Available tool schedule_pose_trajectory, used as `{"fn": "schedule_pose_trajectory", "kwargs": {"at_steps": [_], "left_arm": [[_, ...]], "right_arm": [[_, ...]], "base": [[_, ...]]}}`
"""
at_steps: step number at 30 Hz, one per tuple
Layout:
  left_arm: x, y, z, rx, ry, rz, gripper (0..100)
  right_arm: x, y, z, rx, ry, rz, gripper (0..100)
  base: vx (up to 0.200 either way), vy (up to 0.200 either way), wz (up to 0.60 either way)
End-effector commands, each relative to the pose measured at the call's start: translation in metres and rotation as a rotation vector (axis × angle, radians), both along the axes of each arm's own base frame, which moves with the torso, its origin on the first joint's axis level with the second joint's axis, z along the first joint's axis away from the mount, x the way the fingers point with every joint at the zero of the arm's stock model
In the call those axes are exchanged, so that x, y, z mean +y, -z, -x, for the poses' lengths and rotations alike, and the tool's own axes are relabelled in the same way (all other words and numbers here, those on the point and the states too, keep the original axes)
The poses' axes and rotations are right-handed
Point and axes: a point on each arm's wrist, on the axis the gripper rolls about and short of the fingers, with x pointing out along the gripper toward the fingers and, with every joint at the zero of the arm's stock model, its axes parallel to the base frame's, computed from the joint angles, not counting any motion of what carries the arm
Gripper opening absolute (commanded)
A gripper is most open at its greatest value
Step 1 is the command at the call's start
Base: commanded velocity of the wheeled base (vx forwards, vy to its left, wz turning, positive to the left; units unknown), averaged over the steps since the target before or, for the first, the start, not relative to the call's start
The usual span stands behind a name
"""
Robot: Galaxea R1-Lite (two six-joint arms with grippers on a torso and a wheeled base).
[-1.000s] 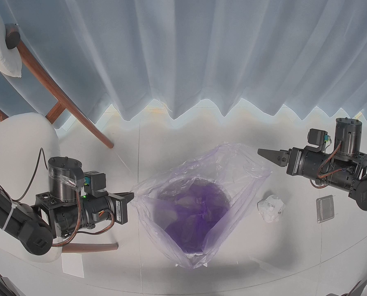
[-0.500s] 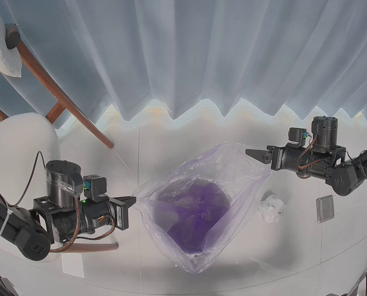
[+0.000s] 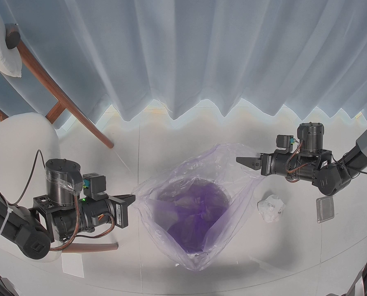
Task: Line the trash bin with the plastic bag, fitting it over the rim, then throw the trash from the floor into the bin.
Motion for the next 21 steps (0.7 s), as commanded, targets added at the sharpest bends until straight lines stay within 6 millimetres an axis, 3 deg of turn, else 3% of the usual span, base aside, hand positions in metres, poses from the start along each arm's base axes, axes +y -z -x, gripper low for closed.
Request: {"fn": "schedule_pose_trajectory", "kwargs": {"at_steps": [1, 6, 13, 16, 21], "left_arm": [[-0.001, 0.0, -0.003, 0.001, 0.0, 0.003, 0], [0.001, 0.007, -0.019, 0.017, -0.032, -0.002, 0], [0.004, 0.02, -0.046, 0.046, -0.076, 0.003, 0], [0.011, 0.026, -0.062, 0.05, -0.119, -0.002, 0], [0.016, 0.033, -0.07, 0.068, -0.145, -0.01, 0]], "right_arm": [[0.003, 0.01, -0.006, 0.021, -0.006, 0.002, 0], [0.005, 0.011, -0.014, 0.019, 0.001, -0.009, 0], [0.01, 0.005, -0.031, 0.098, 0.067, -0.164, 0], [0.013, 0.012, -0.048, 0.095, 0.087, -0.183, 0], [0.022, 0.02, -0.064, 0.079, 0.097, -0.181, 0]], "base": [[0.0, 0.0, 0.0], [0.0, 0.0, 0.0], [0.0, 0.0, 0.0], [0.0, 0.0, 0.0], [0.0, 0.0, 0.0]]}}
